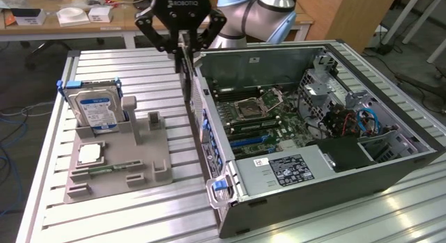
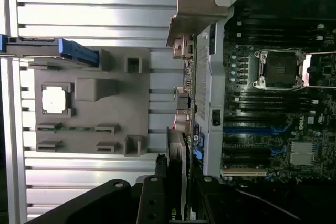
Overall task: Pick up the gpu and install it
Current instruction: 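Pick up the gpu and move the gpu toward the slot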
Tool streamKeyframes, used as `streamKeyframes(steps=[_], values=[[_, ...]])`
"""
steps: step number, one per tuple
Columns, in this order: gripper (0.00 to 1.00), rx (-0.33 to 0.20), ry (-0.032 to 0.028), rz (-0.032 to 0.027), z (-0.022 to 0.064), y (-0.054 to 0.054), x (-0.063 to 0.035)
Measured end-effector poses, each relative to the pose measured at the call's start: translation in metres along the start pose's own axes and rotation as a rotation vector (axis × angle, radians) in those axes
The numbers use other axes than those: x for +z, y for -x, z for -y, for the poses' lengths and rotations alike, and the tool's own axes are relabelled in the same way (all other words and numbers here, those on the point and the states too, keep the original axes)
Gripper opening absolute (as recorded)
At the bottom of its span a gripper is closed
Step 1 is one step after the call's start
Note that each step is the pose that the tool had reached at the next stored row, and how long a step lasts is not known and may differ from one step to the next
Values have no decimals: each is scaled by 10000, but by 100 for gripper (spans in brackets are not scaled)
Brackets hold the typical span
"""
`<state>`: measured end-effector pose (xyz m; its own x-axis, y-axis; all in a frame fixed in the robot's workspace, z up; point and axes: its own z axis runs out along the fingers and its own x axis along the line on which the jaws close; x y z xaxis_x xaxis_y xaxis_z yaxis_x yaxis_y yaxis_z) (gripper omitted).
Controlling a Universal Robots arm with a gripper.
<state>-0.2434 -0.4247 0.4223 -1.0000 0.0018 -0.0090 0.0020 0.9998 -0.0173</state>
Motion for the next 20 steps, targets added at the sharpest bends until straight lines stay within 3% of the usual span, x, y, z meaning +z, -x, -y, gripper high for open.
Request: streamKeyframes(steps=[20], values=[[27, 0, 0, 0, -2, 910, 12]])
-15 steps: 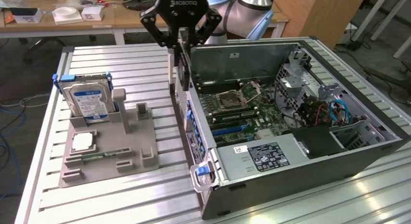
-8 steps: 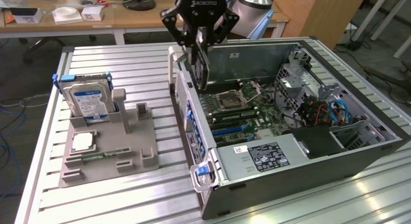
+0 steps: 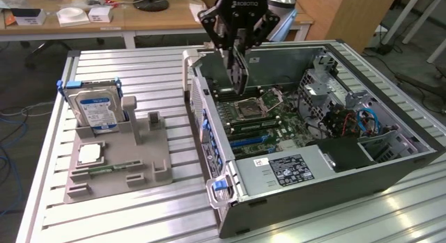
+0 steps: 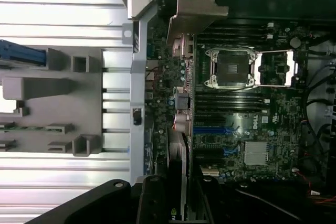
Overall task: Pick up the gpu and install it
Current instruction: 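Pick up the gpu and move the gpu toward the slot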
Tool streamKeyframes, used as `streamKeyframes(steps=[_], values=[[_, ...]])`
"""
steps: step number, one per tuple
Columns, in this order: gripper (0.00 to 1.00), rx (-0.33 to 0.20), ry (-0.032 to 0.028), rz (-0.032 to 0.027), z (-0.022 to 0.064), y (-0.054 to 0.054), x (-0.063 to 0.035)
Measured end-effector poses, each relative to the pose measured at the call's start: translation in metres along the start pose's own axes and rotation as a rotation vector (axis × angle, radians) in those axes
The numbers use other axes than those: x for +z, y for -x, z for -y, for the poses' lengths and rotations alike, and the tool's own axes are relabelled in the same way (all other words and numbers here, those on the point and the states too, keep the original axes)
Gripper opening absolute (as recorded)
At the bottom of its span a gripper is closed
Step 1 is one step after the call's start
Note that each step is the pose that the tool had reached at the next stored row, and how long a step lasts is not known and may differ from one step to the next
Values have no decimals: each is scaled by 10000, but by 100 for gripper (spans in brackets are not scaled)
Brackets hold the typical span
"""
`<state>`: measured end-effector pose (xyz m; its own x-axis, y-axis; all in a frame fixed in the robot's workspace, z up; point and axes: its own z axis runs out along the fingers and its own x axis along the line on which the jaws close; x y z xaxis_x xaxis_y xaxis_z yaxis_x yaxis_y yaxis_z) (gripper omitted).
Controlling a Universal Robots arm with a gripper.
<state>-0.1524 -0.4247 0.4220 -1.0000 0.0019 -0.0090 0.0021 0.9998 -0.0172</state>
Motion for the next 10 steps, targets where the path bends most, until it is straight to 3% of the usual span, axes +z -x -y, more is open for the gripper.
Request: streamKeyframes(steps=[10], values=[[27, 0, 0, 0, -1, 456, 7]])
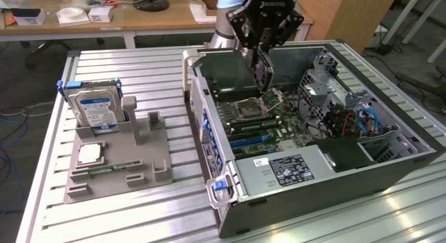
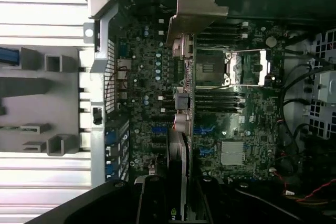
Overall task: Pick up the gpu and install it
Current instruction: 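Pick up the gpu and move the gpu toward the slot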
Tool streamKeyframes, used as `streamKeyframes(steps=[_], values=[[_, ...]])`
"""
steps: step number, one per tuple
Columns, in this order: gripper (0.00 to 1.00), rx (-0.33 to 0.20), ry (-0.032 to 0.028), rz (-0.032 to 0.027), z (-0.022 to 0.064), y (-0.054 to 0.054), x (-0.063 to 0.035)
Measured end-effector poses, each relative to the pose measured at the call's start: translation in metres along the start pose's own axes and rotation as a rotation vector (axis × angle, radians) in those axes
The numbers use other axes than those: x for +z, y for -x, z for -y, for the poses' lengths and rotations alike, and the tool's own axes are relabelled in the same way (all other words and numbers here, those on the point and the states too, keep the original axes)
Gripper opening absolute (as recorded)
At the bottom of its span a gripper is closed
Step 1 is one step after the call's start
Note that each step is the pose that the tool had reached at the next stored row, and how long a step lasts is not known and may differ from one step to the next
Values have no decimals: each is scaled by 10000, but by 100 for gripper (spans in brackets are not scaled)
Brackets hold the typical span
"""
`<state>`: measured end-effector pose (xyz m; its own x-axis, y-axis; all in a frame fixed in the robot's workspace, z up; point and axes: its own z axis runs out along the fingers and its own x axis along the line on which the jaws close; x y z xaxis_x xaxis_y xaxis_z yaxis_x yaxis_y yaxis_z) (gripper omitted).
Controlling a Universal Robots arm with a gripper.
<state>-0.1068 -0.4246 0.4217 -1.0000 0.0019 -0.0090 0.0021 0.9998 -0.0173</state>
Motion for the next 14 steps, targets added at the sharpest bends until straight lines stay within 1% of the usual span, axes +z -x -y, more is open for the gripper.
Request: streamKeyframes(steps=[14], values=[[27, 0, -1, 0, -1, 626, 10]])
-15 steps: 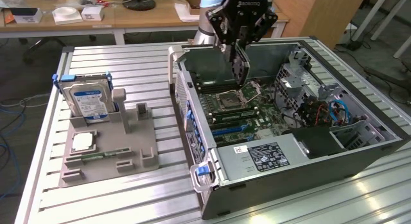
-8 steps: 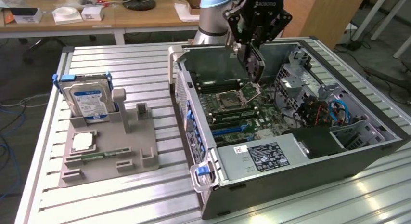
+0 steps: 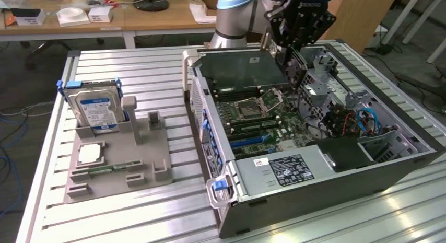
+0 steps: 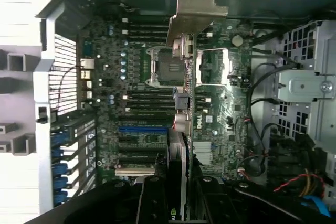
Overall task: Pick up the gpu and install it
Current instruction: 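Pick up the gpu and move the gpu toward the slot, then insert the gpu into the slot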
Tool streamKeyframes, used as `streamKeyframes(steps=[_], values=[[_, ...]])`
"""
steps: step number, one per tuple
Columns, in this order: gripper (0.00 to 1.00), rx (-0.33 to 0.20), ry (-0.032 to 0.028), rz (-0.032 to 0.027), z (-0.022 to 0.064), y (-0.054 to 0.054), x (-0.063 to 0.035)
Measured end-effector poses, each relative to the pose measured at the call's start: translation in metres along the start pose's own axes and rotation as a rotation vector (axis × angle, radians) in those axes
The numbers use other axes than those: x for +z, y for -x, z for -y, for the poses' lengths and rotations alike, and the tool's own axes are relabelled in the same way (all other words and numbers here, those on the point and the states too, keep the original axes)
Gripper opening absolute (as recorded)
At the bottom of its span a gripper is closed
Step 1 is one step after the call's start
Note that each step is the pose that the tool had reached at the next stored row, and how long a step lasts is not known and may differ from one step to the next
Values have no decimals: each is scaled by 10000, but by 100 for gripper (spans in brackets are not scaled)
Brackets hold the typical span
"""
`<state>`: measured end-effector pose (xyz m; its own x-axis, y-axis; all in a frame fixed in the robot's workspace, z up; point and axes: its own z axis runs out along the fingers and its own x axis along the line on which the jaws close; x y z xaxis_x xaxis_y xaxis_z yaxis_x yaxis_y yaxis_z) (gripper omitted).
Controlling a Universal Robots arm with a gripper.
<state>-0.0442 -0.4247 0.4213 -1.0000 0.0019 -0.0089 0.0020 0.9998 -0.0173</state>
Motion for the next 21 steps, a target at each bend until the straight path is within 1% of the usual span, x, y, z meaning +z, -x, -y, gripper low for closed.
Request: streamKeyframes(steps=[1, 18, 21], values=[[27, -1, 1, -2, 0, 29, 0], [27, -1, 1, 0, 0, 29, 1], [27, -198, 3, 4, 0, 30, 1]])
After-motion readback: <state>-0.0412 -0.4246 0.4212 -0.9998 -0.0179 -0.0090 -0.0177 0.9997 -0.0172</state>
